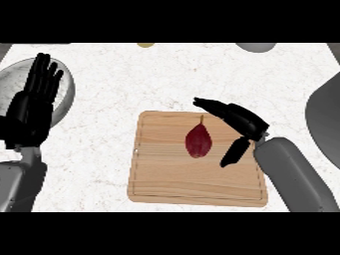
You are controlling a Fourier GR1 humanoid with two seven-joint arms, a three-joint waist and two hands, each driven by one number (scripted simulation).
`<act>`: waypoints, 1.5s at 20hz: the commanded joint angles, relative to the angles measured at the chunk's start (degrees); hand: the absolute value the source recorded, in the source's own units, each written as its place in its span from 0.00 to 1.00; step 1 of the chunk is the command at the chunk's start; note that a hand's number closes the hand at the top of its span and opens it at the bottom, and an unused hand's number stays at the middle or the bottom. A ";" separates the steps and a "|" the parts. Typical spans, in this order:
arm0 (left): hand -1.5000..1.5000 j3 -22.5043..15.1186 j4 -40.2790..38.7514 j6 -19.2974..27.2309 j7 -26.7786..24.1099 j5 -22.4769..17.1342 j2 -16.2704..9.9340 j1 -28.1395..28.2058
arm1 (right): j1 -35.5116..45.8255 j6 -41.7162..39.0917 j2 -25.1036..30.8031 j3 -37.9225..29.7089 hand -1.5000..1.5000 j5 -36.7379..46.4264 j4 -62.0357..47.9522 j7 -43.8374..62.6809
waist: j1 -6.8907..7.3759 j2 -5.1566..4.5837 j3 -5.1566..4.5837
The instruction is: Pick the pear from the cutting board and place it in the pot
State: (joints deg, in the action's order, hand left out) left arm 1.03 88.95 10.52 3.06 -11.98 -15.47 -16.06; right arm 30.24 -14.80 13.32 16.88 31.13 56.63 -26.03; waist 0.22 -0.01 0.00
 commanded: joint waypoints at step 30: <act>0.50 3.85 1.21 -3.95 -0.01 2.40 2.55 2.25 | 3.02 13.10 -13.00 -1.90 1.00 13.60 -6.91 -7.27 | -0.02 0.08 0.01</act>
State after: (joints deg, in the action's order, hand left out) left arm 5.00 88.34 6.55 2.67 -9.76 -13.40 -15.68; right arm 34.52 -4.59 3.13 16.34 44.92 48.08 -35.97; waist -0.06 0.58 -0.69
